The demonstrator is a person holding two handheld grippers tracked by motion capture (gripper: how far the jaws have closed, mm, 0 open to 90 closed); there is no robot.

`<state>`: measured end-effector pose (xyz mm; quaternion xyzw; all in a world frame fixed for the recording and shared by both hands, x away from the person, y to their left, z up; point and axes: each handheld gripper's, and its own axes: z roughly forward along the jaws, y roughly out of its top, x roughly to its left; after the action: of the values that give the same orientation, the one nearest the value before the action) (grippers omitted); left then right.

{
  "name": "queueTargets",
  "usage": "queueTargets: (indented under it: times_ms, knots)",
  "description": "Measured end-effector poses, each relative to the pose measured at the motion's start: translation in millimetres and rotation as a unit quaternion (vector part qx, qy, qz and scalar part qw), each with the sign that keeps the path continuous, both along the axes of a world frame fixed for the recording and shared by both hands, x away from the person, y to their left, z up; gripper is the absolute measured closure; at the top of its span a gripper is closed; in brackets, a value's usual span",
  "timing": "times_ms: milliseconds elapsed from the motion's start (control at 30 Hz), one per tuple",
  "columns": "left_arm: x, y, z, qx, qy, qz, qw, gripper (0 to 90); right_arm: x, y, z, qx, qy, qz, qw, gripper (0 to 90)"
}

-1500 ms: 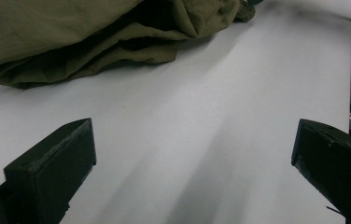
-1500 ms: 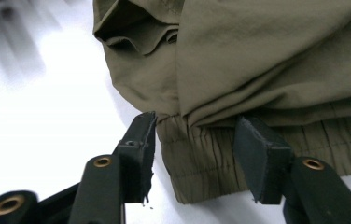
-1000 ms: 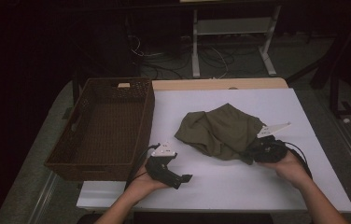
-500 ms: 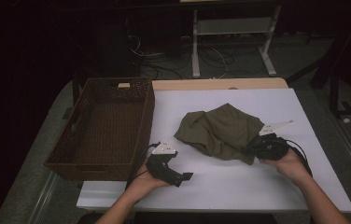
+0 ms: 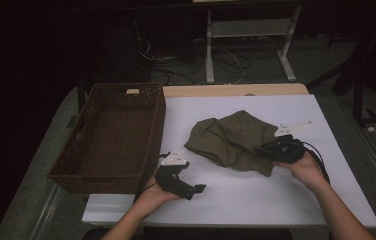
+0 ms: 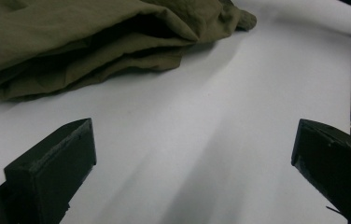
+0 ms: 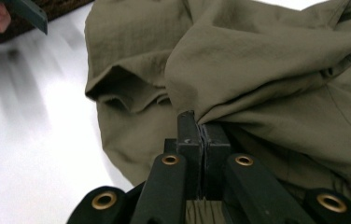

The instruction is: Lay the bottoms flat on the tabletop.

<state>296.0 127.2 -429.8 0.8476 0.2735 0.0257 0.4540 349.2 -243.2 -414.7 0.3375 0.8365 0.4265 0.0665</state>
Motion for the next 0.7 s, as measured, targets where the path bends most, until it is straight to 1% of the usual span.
queueTargets:
  times_ms: [133, 233, 433, 567, 700]
  knots:
    - [1.5, -2.6, 0.1, 0.0, 0.0, -0.003, 1.0, 0.0, 3.3, 2.5, 0.9, 0.001, -0.004, -0.003, 1.0, 88.0]
    - [1.7, -4.9, 0.2, 0.001, 0.0, -0.003, 1.0, 0.0, 6.1, 3.0, 1.8, 0.007, -0.007, -0.008, 0.9999, 88.0]
    - [-3.4, -5.3, 0.4, 0.009, -0.005, -0.004, 0.9999, 0.0, 10.8, 6.5, 3.4, 0.011, -0.011, -0.009, 0.9998, 88.0]
    - [-3.9, -3.1, -0.2, 0.008, -0.004, -0.004, 1.0, 0.0, 19.7, 10.9, 4.4, 0.018, -0.011, -0.002, 0.9998, 88.0]
    - [-3.4, -3.7, -2.1, 0.009, 0.0, -0.005, 0.9999, 0.0, 29.7, 19.1, 4.3, 0.019, -0.01, 0.003, 0.9998, 88.0]
